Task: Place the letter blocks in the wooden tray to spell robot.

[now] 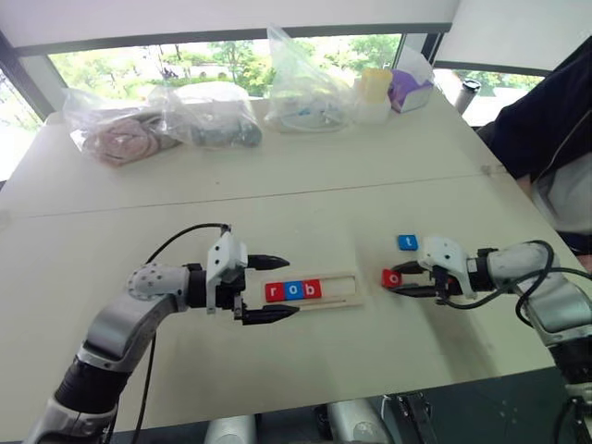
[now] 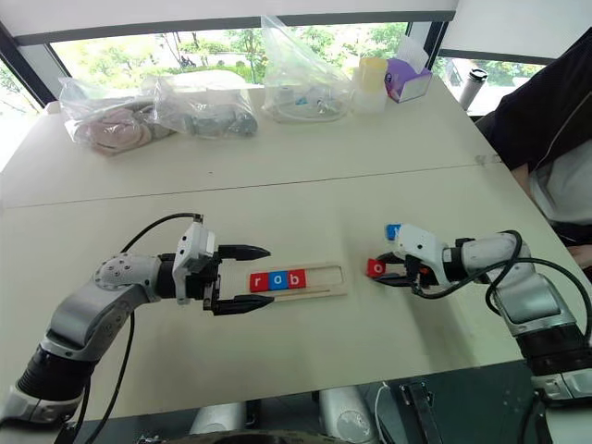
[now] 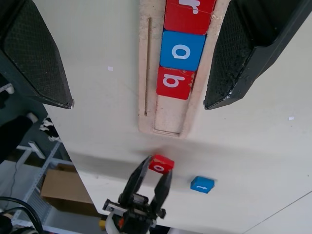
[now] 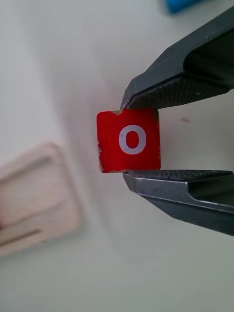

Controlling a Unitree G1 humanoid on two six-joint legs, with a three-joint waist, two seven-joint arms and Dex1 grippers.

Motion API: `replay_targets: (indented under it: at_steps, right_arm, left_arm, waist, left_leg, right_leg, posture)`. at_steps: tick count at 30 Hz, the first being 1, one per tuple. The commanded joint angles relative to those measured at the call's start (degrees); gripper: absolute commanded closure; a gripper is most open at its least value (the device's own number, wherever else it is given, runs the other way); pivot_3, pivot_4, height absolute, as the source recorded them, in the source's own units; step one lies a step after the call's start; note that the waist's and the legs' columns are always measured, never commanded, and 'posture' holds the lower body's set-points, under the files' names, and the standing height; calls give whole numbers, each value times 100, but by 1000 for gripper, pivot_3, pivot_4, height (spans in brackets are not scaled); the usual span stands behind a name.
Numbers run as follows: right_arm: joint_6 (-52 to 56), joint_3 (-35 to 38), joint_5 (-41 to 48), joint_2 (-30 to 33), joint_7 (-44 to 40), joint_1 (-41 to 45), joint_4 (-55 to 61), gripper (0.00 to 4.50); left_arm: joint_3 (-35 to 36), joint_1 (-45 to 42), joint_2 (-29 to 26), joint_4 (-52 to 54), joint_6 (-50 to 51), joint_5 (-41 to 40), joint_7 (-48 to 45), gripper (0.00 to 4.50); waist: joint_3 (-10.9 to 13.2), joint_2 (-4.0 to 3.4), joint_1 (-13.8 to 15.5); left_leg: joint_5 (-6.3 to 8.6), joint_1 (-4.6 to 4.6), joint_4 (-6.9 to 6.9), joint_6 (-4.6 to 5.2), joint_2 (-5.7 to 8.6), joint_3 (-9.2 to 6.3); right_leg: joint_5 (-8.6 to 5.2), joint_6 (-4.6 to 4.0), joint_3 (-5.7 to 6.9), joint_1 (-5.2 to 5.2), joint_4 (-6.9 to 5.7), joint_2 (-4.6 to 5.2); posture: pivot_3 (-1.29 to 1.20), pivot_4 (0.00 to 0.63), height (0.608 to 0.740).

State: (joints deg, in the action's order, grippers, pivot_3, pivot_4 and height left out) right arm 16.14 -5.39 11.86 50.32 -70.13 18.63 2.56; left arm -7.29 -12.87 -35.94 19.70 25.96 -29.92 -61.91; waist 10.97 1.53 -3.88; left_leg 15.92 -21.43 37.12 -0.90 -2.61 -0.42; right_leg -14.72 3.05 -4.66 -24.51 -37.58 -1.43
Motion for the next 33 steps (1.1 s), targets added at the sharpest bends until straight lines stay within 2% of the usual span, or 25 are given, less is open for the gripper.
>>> replay_targets:
  at_steps: [1, 5, 12, 33]
  right_arm:
    - [261, -207, 111, -157, 34, 198, 719, 3360]
    - [433, -653, -54, -448, 114, 387, 998, 3360]
    - [379, -1061, -341, -728, 201, 680, 687, 3360]
    - [348, -1370, -483, -836, 43, 801, 549, 3360]
  left_arm:
    - [145, 43, -111, 277, -24, -147, -87, 0]
    - [148, 127, -192, 316, -56, -188, -148, 0]
    - [162, 242, -203, 313, -154, -149, -156, 0]
    - [143, 494, -142, 162, -488, -50, -106, 0]
  waist:
    - [0, 0, 8]
    - [0, 0, 13]
    - [1, -1, 48]
    - [1, -1, 133]
  left_leg:
    - [0, -1, 0, 0, 0, -1]
    - [0, -3, -2, 0, -1, -4]
    - [0, -4, 6, 0, 2, 1]
    - [0, -4, 5, 0, 2, 1]
  right_leg:
    - [0, 0, 1, 0, 0, 0]
    - [-1, 1, 2, 0, 0, 0]
    - [-2, -4, 1, 0, 0, 8]
    - [4, -12, 3, -1, 0, 8]
  posture:
    - [0, 150, 740]
    - [0, 150, 740]
    - [0, 150, 740]
    - [0, 150, 740]
